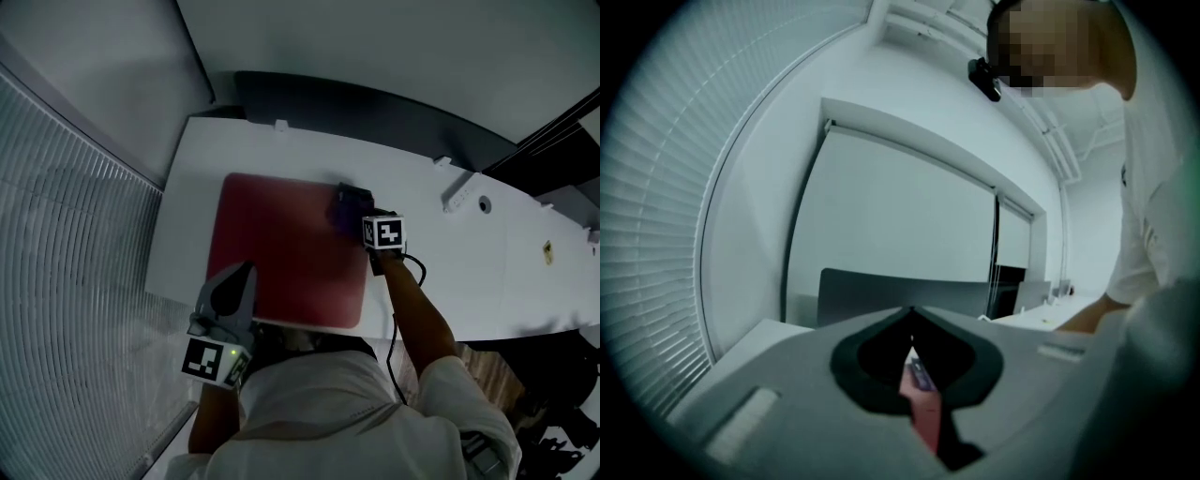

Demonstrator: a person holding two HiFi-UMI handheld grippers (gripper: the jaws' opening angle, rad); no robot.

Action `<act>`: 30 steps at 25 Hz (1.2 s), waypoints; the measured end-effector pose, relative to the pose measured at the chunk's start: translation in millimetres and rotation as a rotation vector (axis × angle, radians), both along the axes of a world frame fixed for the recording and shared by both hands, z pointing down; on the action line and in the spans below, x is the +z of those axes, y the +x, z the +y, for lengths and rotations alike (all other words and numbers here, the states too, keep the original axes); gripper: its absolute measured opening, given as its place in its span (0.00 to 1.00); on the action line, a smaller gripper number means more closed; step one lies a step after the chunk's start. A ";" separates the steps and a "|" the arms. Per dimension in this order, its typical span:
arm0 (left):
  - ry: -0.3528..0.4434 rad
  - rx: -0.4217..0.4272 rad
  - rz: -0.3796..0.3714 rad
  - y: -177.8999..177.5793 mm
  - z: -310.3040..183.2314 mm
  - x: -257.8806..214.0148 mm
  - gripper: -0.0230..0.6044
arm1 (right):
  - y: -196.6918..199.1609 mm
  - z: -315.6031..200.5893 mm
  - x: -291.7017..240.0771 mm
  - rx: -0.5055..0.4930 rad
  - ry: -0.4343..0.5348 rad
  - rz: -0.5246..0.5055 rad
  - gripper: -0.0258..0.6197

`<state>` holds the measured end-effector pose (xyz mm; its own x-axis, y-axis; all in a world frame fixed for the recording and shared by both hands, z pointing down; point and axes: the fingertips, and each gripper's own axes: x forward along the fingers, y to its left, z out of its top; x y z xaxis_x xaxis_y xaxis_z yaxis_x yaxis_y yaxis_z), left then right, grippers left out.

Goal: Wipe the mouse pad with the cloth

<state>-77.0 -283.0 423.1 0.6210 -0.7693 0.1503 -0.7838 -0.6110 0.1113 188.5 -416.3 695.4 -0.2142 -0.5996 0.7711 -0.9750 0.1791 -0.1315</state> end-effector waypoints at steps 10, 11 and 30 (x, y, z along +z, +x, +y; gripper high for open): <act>-0.010 0.028 0.053 44.4 21.6 0.7 0.04 | 85.3 35.3 2.2 0.062 0.002 0.059 0.11; -0.009 0.028 0.057 47.0 23.1 -0.2 0.04 | 90.6 39.4 -4.2 0.067 0.018 0.067 0.11; -0.001 -0.132 0.018 -78.2 34.8 -13.9 0.04 | -174.7 37.3 -161.8 -0.208 0.307 -0.314 0.11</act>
